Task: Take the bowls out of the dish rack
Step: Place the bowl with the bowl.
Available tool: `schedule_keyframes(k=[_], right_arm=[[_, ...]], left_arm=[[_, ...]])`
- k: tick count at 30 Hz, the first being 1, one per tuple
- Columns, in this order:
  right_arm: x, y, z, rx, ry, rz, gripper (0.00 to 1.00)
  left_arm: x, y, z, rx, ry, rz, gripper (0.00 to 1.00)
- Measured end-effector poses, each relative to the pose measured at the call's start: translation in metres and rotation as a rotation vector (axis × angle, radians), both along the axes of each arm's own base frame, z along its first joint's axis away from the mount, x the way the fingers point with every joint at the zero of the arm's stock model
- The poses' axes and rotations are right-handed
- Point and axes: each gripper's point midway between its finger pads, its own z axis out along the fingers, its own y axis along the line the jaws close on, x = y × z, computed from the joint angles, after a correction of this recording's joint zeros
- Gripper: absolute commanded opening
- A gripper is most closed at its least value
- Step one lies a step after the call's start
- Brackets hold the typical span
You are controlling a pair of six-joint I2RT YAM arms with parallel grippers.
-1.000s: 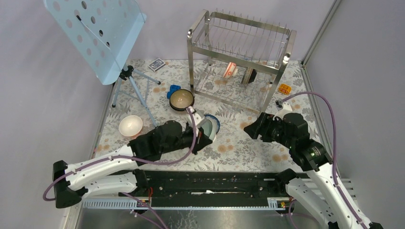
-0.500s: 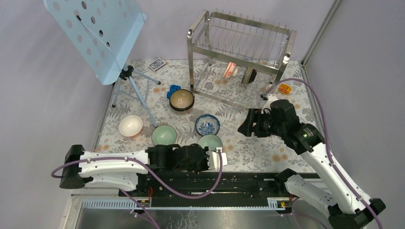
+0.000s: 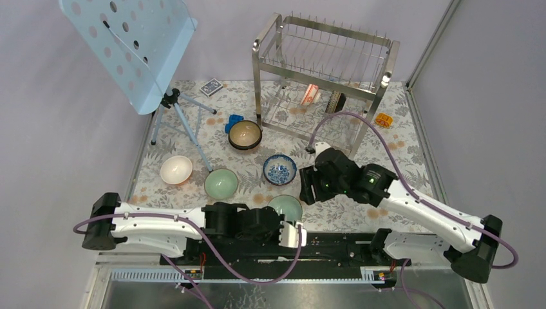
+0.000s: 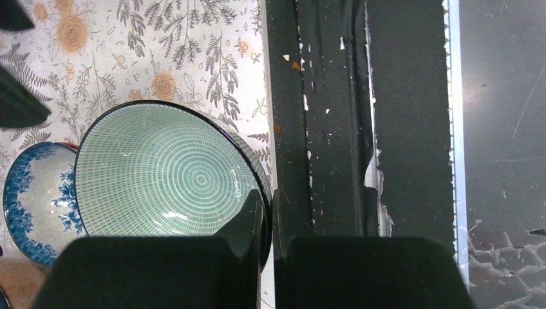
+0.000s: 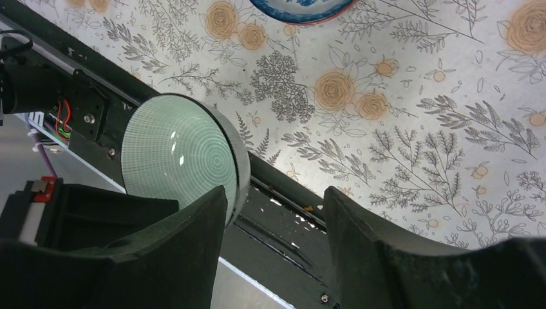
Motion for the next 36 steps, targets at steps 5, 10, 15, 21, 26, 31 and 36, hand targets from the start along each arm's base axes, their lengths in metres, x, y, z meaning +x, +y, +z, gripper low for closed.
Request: schedule_keyframes(k=[5,10,15,21,26,31,36], right_arm=[[-0.004,0.018,-0.002,-0.041,-0.011,0.044,0.65],[-0.013,0.029,-0.011,-0.086,0.000,0.093,0.61],[-0.017,0.033,-0.022,-0.129,0.010,0.114,0.55],[-0.021,0.035,-0.025,-0.138,0.014,0.128,0.53],[-0.025,0.038,-0.034,-0.163,0.029,0.146,0.47],[-0.030,0.036,-0.046,-0.193,0.047,0.158,0.31],[-0.032,0.036,-0.050,-0.193,0.053,0.155,0.08]], left_arm=[[-0.005,0.001,-0.004,0.029,-0.033,-0.050,0.00],[-0.009,0.006,-0.010,0.066,-0.073,-0.089,0.00],[-0.014,0.008,-0.015,0.100,-0.107,-0.124,0.00],[-0.015,0.009,-0.016,0.109,-0.129,-0.134,0.00],[-0.017,0.008,-0.015,0.108,-0.134,-0.138,0.00],[-0.017,0.008,-0.016,0.110,-0.138,-0.134,0.00],[-0.016,0.008,-0.018,0.116,-0.139,-0.111,0.00]])
